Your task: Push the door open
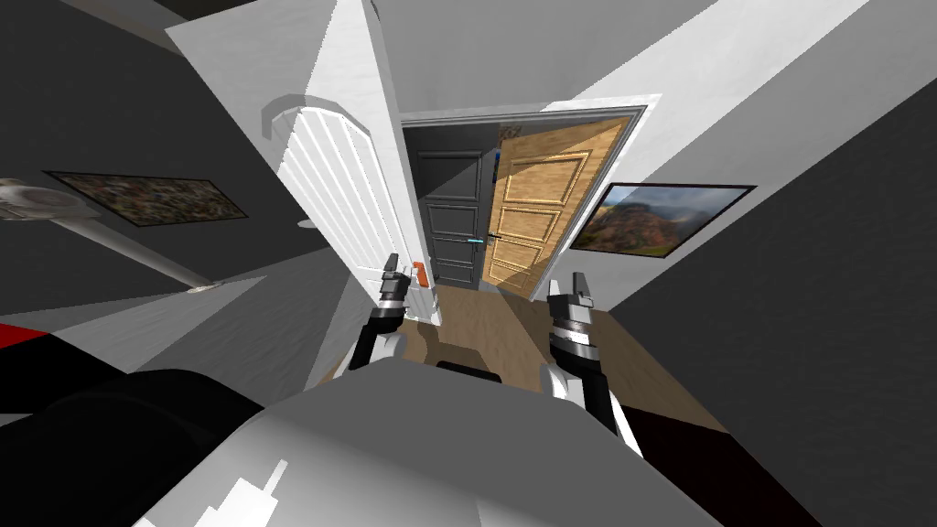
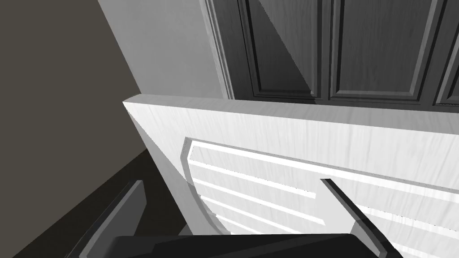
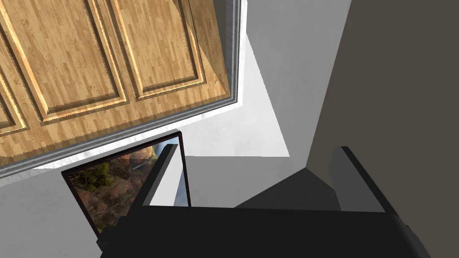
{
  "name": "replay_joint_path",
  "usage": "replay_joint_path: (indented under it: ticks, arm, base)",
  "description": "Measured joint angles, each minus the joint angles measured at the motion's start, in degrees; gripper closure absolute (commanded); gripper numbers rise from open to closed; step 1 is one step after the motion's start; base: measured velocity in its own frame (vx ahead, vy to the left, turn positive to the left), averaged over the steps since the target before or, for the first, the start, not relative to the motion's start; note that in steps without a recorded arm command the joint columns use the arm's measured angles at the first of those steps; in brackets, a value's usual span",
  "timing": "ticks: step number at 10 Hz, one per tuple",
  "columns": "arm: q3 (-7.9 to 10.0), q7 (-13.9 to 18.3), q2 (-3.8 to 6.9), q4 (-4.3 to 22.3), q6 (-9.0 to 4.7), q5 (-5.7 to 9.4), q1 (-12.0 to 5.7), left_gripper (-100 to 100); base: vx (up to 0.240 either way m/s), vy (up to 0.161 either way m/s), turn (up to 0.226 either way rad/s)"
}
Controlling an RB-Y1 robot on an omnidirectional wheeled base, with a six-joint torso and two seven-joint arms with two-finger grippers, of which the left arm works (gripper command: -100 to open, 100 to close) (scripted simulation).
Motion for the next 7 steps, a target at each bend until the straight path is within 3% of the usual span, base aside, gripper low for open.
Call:
replay_joint_path:
  ticks: [7]
  arm:
    - [0.72,-0.07,1.6,8.65,-0.44,0.13,-5.38,-100]
  base:
    - [0.132,-0.009,-0.003]
